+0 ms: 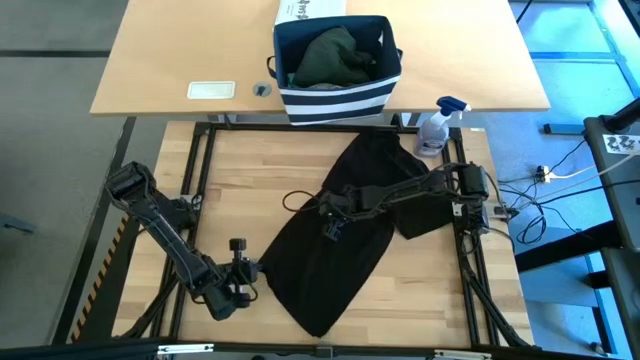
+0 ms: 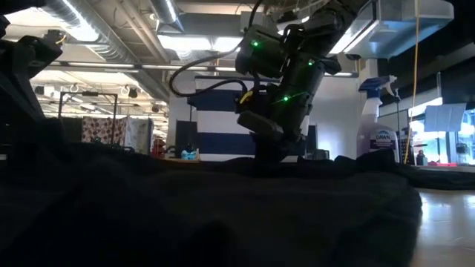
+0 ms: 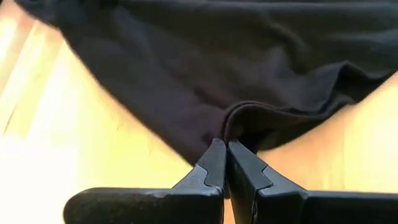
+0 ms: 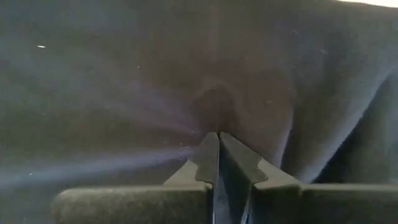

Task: Fold Laundry from Bin
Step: Fold the black shirt

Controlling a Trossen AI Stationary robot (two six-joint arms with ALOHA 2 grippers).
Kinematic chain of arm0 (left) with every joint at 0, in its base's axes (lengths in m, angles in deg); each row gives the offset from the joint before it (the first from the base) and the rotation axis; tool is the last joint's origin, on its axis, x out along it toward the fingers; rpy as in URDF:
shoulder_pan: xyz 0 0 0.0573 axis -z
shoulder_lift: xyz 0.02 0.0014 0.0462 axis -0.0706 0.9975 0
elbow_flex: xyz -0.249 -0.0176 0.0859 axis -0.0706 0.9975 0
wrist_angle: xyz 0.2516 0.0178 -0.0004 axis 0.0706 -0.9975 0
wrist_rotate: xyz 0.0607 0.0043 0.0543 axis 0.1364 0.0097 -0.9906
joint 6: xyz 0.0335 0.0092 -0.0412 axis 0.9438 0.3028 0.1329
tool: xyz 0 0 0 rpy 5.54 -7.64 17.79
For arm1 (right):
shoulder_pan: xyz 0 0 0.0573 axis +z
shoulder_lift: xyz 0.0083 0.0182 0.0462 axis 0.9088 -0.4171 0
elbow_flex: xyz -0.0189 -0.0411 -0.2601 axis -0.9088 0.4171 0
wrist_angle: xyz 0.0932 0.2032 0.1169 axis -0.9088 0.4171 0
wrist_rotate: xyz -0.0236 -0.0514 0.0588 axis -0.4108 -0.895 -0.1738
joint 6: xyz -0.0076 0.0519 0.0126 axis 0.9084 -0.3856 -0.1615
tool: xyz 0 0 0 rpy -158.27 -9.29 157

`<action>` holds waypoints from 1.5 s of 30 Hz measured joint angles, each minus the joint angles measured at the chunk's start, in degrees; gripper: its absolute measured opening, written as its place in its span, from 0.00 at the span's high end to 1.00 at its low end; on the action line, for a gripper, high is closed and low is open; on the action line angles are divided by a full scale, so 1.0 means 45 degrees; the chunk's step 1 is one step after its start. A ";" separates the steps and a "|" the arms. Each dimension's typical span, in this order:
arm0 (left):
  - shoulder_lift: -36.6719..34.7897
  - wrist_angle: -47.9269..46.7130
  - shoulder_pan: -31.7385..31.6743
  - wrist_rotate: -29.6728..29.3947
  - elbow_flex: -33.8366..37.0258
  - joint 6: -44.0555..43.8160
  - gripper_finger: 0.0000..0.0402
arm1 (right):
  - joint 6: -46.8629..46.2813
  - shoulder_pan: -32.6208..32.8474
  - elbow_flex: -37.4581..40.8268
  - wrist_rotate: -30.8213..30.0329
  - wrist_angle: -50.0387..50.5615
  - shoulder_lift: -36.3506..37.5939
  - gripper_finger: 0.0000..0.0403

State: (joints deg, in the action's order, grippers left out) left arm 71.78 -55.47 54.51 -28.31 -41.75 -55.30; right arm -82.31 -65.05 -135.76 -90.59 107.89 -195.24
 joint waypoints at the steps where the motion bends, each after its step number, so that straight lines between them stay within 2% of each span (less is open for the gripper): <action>1: 0.0000 -0.0287 0.0000 -0.0131 0.0000 -0.0297 1.00 | -0.0036 0.0005 0.0000 -0.0062 0.0076 -0.0004 0.95; 7: 0.0000 -0.2566 0.0000 -0.1362 0.0000 -0.3092 1.00 | -0.0233 0.0005 0.0019 -0.0076 0.0552 -0.0019 0.95; 12: 0.0000 -0.3777 0.0017 -0.0965 0.0000 -0.4605 1.00 | -0.0325 0.0002 0.0019 -0.0102 0.1058 -0.0024 0.95; 26: 0.0000 -0.3392 0.0774 0.0987 0.0000 -0.4668 0.99 | -0.0335 -0.0005 0.0029 -0.0459 0.1138 -0.0029 0.95; 30: 0.0000 -0.3489 0.0802 0.1807 0.0003 -0.4669 0.93 | -0.0331 0.0000 0.0036 -0.0455 0.1186 -0.0029 0.95; 36: 0.0000 -0.3391 0.0797 0.1928 0.0457 -0.5410 0.78 | -0.0330 0.0000 0.0044 -0.0428 0.1196 -0.0029 0.95; 41: 0.0000 -0.1374 0.0782 0.1359 0.1847 -0.6008 0.69 | -0.0246 0.0000 0.0044 -0.0391 0.1196 -0.0029 0.95; 45: -0.0062 0.0116 0.0812 0.0653 0.2866 -0.6509 0.66 | -0.0189 0.0000 0.0044 -0.0243 0.1191 -0.0024 0.95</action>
State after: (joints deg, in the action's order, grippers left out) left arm 71.50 -54.95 58.16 -25.37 -28.86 -84.59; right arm -83.16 -65.05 -135.56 -91.68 113.25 -195.35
